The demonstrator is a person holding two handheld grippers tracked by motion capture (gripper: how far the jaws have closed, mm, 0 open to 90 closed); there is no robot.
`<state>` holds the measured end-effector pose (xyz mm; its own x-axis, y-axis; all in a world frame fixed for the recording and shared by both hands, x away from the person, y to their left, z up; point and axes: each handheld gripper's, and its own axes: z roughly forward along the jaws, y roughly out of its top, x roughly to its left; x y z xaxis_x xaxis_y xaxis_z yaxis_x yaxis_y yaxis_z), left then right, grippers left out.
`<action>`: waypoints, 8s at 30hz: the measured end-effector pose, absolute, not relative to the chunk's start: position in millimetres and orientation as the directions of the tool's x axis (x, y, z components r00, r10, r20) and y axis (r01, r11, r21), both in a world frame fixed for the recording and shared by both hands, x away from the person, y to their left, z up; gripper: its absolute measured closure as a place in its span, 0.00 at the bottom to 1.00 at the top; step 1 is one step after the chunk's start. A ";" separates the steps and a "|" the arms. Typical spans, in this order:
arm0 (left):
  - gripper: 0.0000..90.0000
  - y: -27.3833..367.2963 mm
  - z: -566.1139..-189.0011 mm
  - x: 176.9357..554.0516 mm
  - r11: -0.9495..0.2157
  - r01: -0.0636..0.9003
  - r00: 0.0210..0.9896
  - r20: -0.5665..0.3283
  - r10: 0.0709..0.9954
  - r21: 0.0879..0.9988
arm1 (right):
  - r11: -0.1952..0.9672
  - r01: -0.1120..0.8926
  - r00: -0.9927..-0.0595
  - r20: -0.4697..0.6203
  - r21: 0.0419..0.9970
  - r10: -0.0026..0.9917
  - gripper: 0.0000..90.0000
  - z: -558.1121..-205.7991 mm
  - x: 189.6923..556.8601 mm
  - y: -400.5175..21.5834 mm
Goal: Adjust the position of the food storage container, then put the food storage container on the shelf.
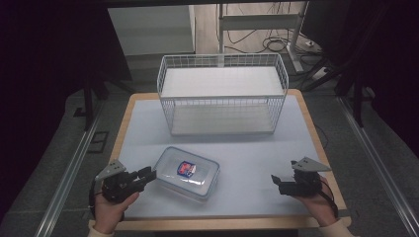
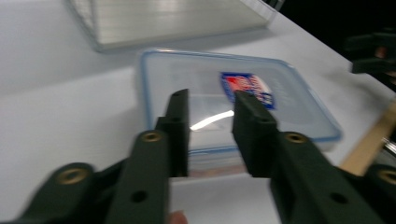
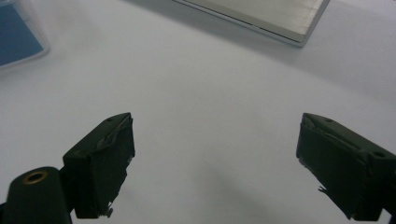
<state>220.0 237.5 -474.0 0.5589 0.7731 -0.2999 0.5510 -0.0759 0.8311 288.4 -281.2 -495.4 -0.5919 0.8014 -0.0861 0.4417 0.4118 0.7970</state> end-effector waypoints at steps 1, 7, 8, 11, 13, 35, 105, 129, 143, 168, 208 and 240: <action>0.90 235.1 -473.8 219.6 -0.086 0.551 0.573 -0.301 0.762 0.830 | 0.413 0.439 -0.595 -0.086 0.797 0.799 0.13 -495.5 288.2 -281.1; 0.98 221.4 -473.1 216.4 -0.137 0.544 0.626 -0.291 0.724 0.828 | 0.423 0.435 -0.604 -0.092 0.795 0.792 0.13 -496.5 288.0 -279.9; 0.99 219.3 -473.3 216.0 -0.143 0.545 0.631 -0.292 0.719 0.826 | 0.424 0.435 -0.604 -0.092 0.795 0.792 0.13 -496.6 288.1 -279.9; 0.99 213.4 -475.0 215.5 -0.159 0.551 0.645 -0.298 0.704 0.819 | 0.423 0.435 -0.603 -0.091 0.795 0.792 0.13 -496.9 288.3 -280.1; 0.99 209.2 -476.2 214.6 -0.166 0.560 0.650 -0.307 0.695 0.812 | 0.421 0.434 -0.605 -0.089 0.796 0.791 0.13 -496.9 288.4 -280.3; 1.00 153.1 -503.2 205.0 -0.343 0.578 0.742 -0.302 0.598 0.740 | 0.410 0.440 -0.603 -0.075 0.799 0.794 0.13 -498.0 288.4 -279.4; 1.00 191.0 -475.0 255.7 -0.117 0.591 0.561 -0.302 0.771 0.798 | 0.434 0.434 -0.617 -0.090 0.789 0.782 0.13 -498.9 288.0 -277.5; 1.00 235.4 -519.2 293.7 -0.071 0.722 0.415 -0.348 0.841 0.689 | 0.444 0.438 -0.623 -0.093 0.782 0.777 0.13 -500.3 288.1 -275.5; 1.00 210.3 -520.3 295.3 -0.110 0.724 0.455 -0.352 0.818 0.681 | 0.450 0.439 -0.625 -0.095 0.778 0.775 0.13 -501.7 288.9 -274.0; 1.00 173.4 -517.9 300.4 -0.141 0.696 0.515 -0.353 0.781 0.704 | 0.443 0.430 -0.619 -0.100 0.786 0.779 0.14 -500.0 288.2 -275.6; 0.17 174.7 -508.8 310.5 0.016 0.799 0.452 -0.618 0.643 0.602 | 0.456 0.438 -0.627 -0.100 0.775 0.773 0.14 -503.1 288.6 -271.2; 0.32 162.7 -523.9 319.0 0.023 0.853 0.411 -0.698 0.587 0.522 | 0.395 0.453 -0.695 0.039 0.799 0.718 0.14 -483.7 294.6 -248.7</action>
<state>319.0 162.7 -523.9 0.4112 0.5867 -0.6977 0.8528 0.0229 0.5218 294.6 -248.7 -483.7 -0.6948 0.7181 0.0394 0.4533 0.3948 0.7992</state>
